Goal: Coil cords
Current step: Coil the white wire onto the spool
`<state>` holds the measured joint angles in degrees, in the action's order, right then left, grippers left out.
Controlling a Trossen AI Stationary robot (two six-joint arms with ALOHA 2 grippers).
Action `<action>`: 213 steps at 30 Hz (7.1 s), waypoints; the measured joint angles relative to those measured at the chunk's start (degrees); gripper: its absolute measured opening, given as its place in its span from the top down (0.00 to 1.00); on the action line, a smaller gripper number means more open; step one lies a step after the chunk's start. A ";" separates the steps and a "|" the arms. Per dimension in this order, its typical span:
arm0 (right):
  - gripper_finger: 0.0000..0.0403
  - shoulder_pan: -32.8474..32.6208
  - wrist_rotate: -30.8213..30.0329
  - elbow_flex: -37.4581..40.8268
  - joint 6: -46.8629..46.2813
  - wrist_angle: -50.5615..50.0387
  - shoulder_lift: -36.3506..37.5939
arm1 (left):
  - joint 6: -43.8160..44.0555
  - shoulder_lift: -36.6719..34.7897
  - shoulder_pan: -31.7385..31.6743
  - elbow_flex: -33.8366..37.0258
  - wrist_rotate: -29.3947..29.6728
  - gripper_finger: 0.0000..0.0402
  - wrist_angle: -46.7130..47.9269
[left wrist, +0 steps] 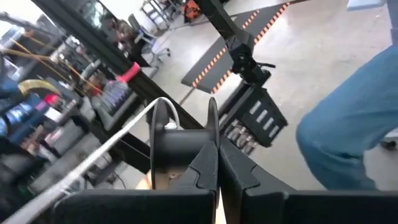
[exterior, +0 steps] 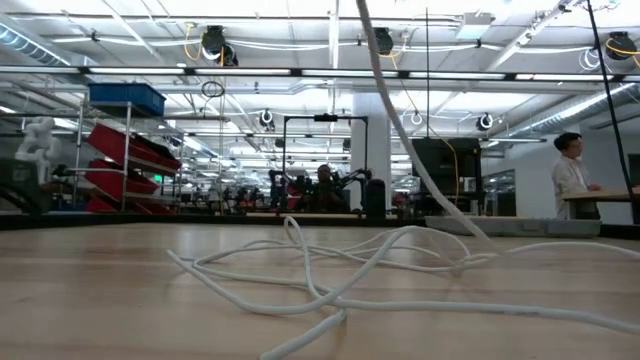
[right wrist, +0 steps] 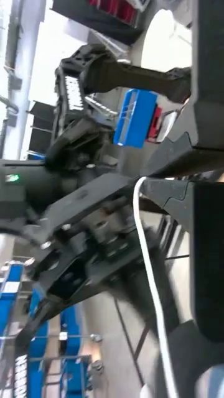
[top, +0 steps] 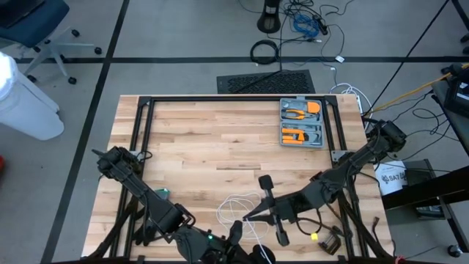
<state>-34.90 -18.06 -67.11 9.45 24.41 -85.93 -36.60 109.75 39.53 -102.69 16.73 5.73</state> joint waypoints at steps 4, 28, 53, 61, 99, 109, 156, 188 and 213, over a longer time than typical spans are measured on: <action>1.00 -0.05 0.16 0.00 -3.39 1.00 0.00 | 1.69 0.01 -0.89 0.00 0.52 1.00 1.03; 1.00 -0.06 -1.49 0.00 -5.81 -1.36 0.20 | 6.45 0.37 -1.64 0.00 12.83 1.00 2.89; 0.86 1.76 -2.56 0.04 -9.03 -9.99 0.95 | -3.40 0.37 2.48 0.00 2.85 1.00 -2.90; 0.83 0.18 -2.77 0.04 -13.27 -23.20 7.28 | -4.75 0.17 3.32 0.00 4.78 1.00 -4.02; 0.80 -9.11 1.27 0.00 9.17 -13.58 4.17 | -4.37 0.09 3.34 -0.02 -1.97 1.00 -5.60; 0.60 -6.90 6.19 0.00 9.07 -7.84 0.10 | -4.35 0.04 3.30 -0.02 -2.01 1.00 -5.20; 0.93 -2.33 15.49 0.00 3.16 -11.15 -3.13 | -10.88 -0.12 2.27 -0.04 -13.56 1.00 1.20; 0.74 3.48 25.91 0.00 9.68 4.23 -11.52 | -10.34 -0.33 -1.29 -0.04 -16.61 1.00 4.52; 0.98 3.91 24.21 0.02 13.94 6.96 -13.84 | -10.21 -0.31 -0.40 -0.04 -16.47 1.00 5.74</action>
<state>-30.99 6.15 -67.09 23.40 31.37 -99.77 -46.81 109.45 39.14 -102.74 0.26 11.47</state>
